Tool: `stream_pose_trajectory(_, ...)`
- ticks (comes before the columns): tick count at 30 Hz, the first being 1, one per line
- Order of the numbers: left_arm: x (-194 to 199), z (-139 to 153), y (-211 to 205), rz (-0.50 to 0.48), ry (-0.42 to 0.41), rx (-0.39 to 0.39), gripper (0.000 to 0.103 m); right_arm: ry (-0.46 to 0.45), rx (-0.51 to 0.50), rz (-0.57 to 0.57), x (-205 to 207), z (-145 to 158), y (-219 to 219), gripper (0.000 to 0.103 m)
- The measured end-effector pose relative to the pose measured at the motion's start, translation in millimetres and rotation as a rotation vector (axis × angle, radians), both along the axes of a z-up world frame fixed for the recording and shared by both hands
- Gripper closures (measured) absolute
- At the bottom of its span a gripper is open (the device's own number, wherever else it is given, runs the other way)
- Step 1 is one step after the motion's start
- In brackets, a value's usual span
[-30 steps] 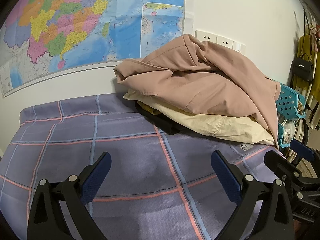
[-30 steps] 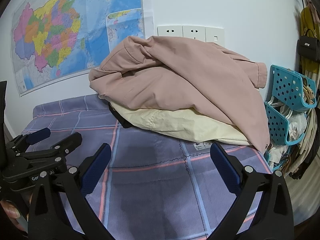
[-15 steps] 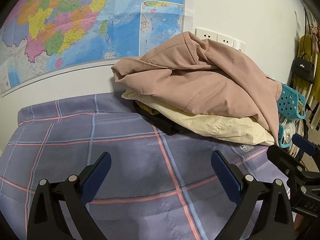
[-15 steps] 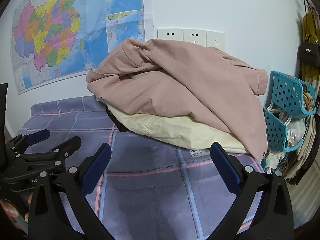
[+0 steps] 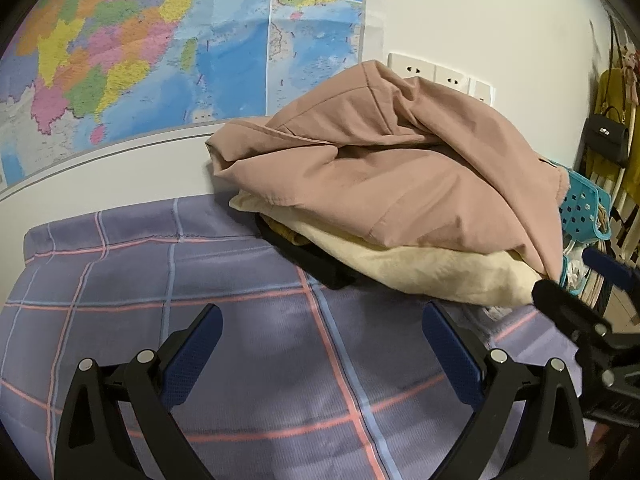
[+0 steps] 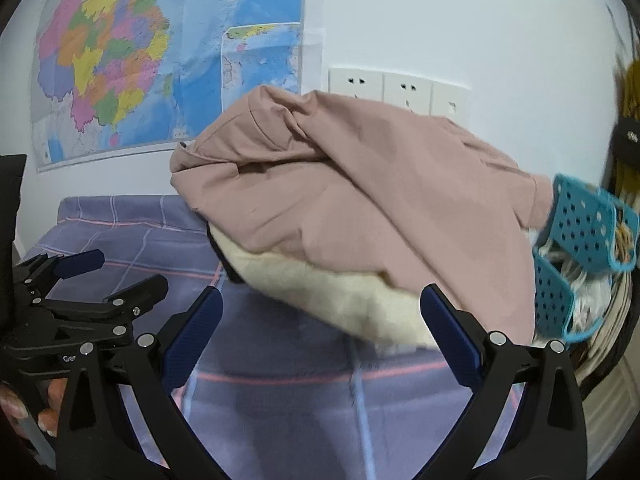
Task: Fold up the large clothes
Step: 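Grasp the pink jacket with both grippers and lift it off the pile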
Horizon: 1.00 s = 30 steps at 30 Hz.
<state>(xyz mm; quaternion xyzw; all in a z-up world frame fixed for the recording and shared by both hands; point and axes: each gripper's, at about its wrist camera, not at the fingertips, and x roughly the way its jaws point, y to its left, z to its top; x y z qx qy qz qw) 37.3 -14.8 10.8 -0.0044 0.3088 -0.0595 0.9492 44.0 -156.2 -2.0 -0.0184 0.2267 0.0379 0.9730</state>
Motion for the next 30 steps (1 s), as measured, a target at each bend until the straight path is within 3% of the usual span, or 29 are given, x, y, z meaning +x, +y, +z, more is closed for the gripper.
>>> stream_pose_trajectory(12,83.8,-7.1,28.9,0.059,0.053,-0.043,0.007,-0.128,-0.344,0.157,113.8,62.1,50.9,0.006)
stream_pose_trajectory(19,99.1,-18.7,47.7,0.098,0.068,-0.059,0.007,-0.108,-0.581,0.283,182.8,51.4,95.1,0.006)
stream_pose_trajectory(22,106.6,-24.7,54.0,0.103,0.08,-0.069,0.007,-0.081,-0.617,0.326,205.8,47.0,102.8,0.006)
stream_pose_trajectory(23,107.5,-25.6,54.7,0.104,0.081,-0.07,0.007,-0.075,-0.615,0.349,209.5,46.5,103.6,0.01)
stream_pose_trajectory(24,109.1,-26.7,55.8,0.102,0.08,-0.069,0.007,-0.064,-0.615,0.375,213.7,48.2,104.1,0.021)
stream_pose_trajectory(25,110.3,-27.2,56.6,0.102,0.079,-0.07,0.007,-0.037,-0.593,0.408,216.3,50.0,102.4,0.057)
stream_pose_trajectory(26,111.2,-27.7,57.9,0.099,0.076,-0.074,0.007,0.006,-0.558,0.425,219.6,55.2,99.0,0.081)
stream_pose_trajectory(28,112.3,-27.1,60.1,0.089,0.064,-0.084,0.007,0.007,-0.48,0.452,214.3,72.0,86.9,0.087)
stream_pose_trajectory(30,112.4,-24.6,60.5,0.073,0.044,-0.089,0.007,-0.047,-0.413,0.422,201.0,98.3,67.8,0.09)
